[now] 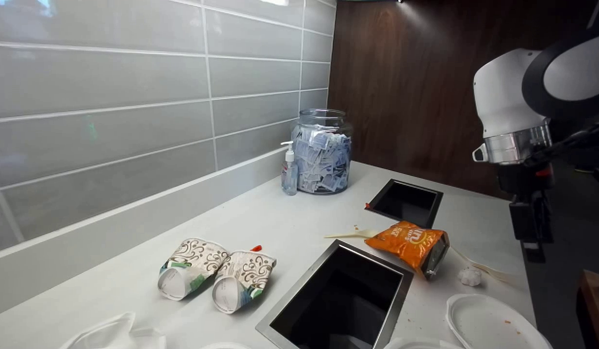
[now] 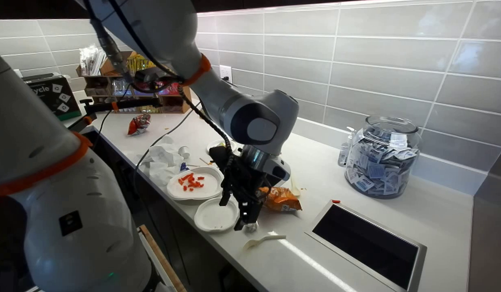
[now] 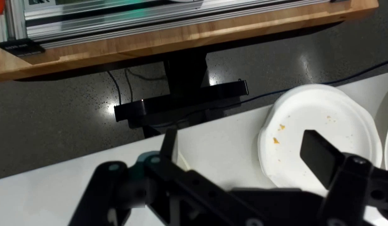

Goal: Put the used napkin in the orange packet and then the bin

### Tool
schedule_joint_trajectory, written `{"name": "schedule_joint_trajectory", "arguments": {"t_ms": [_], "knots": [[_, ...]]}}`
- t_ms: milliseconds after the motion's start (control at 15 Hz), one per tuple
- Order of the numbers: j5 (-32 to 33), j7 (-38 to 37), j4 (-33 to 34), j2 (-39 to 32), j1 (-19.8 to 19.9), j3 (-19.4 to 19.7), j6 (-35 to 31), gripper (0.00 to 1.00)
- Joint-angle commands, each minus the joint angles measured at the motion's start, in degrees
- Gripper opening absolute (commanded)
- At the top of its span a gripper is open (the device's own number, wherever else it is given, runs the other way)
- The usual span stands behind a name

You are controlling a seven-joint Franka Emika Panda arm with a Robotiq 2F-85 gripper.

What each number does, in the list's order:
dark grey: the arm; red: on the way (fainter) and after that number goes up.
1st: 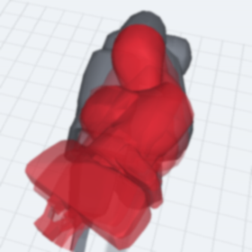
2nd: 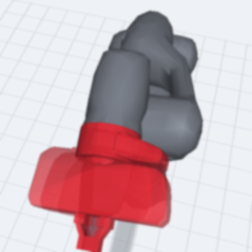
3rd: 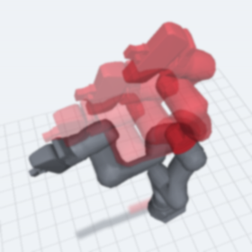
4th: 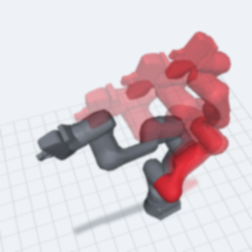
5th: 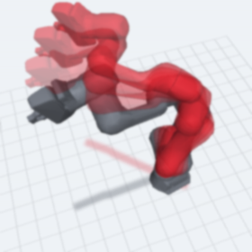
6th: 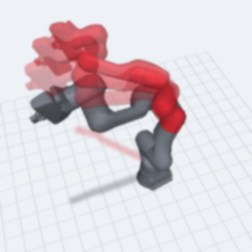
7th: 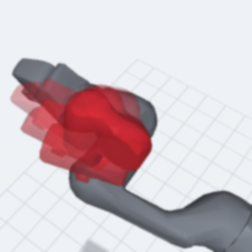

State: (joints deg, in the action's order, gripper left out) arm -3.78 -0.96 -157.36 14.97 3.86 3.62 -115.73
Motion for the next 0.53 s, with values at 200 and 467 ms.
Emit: {"name": "schedule_joint_trajectory", "arguments": {"t_ms": [200, 467], "knots": [[-2.19, 4.40, 0.08, -7.66, -0.88, 0.26, -9.06, 1.00], [-3.45, 6.36, 0.23, -11.18, -1.19, -0.10, -15.56, 1.00]]}}
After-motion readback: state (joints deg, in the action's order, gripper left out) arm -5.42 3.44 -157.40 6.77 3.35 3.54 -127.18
